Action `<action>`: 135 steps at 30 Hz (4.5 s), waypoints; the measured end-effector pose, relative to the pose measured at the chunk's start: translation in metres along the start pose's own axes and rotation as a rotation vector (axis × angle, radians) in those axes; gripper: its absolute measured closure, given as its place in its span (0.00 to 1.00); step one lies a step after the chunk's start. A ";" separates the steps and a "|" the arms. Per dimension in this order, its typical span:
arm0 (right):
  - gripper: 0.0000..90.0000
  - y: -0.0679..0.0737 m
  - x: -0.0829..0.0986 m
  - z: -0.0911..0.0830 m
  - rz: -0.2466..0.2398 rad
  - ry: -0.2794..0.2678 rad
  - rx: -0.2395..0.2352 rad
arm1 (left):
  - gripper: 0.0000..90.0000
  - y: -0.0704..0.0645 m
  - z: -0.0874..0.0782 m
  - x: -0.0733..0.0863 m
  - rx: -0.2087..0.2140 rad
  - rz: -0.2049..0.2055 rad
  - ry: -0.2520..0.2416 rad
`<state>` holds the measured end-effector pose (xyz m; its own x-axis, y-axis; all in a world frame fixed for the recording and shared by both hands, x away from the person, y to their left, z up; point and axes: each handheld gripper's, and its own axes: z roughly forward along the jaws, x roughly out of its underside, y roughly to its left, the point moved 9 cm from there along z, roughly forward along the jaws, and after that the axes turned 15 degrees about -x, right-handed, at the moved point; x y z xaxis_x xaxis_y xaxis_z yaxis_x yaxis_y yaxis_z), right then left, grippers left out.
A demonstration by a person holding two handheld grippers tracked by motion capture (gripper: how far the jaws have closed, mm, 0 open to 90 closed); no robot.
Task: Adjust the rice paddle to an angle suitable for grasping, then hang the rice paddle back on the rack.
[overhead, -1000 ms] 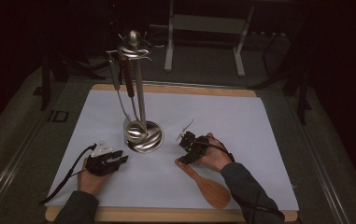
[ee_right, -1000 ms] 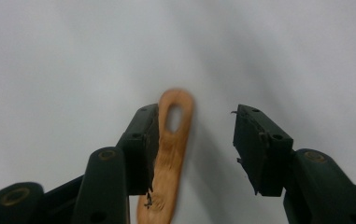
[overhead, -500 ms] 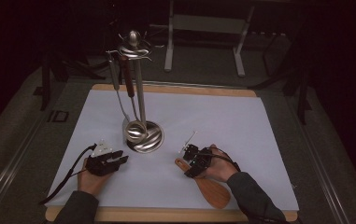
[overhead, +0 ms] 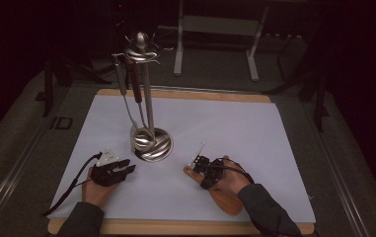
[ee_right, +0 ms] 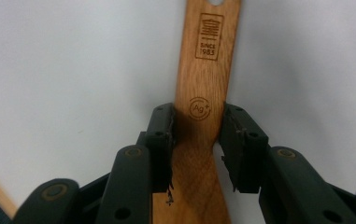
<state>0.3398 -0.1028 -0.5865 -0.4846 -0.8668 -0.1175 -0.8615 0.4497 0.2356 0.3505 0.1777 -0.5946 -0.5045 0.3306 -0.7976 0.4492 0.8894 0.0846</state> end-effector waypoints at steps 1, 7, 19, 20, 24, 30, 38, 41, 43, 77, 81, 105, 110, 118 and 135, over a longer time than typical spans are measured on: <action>0.73 -0.001 -0.001 0.000 0.007 0.001 -0.003 | 0.72 0.000 0.000 0.000 0.000 0.000 0.000; 0.73 -0.011 -0.007 -0.002 0.033 -0.014 0.012 | 0.72 0.000 0.000 0.000 0.001 0.000 -0.001; 0.72 -0.036 -0.020 -0.006 0.095 0.007 -0.015 | 0.72 0.000 0.000 0.000 0.000 -0.001 0.002; 0.72 -0.036 -0.021 -0.006 0.099 0.028 -0.031 | 0.72 0.000 0.000 0.000 -0.001 0.000 0.003; 0.72 -0.036 -0.023 -0.005 0.084 0.084 -0.020 | 0.72 0.000 0.000 0.000 -0.002 0.001 0.000; 0.73 -0.035 -0.024 -0.005 0.077 0.098 -0.010 | 0.72 0.000 0.000 0.000 -0.002 0.003 0.000; 0.74 -0.034 -0.023 -0.005 0.073 0.079 0.000 | 0.72 0.000 0.000 0.000 -0.002 0.003 0.001; 0.74 -0.035 -0.023 -0.005 0.067 0.072 0.000 | 0.72 0.000 0.000 0.000 -0.001 0.002 0.001; 0.74 -0.035 -0.023 -0.005 0.063 0.069 -0.001 | 0.72 0.000 0.000 0.000 -0.001 0.002 0.001; 0.74 -0.031 -0.030 -0.027 0.046 -0.206 -0.043 | 0.72 -0.001 0.000 0.000 -0.003 0.005 -0.005; 0.74 -0.031 -0.031 -0.032 0.036 -0.249 -0.051 | 0.72 -0.001 0.000 0.000 -0.003 0.007 -0.005; 0.74 -0.028 -0.040 -0.060 -0.052 -0.541 -0.073 | 0.72 -0.001 -0.001 0.000 -0.004 0.009 -0.006; 0.74 -0.026 -0.042 -0.066 -0.076 -0.595 -0.082 | 0.72 -0.001 0.000 0.000 -0.004 0.009 -0.006; 0.74 -0.024 -0.046 -0.069 -0.086 -0.641 -0.079 | 0.72 -0.001 0.000 0.000 -0.004 0.009 -0.006; 0.74 -0.018 -0.052 -0.086 -0.108 -0.730 -0.103 | 0.72 -0.001 0.000 0.000 -0.003 0.008 -0.006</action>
<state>0.3940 -0.0845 -0.5015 -0.4060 -0.5259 -0.7474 -0.9091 0.3161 0.2714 0.3500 0.1772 -0.5943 -0.4969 0.3355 -0.8004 0.4511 0.8877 0.0921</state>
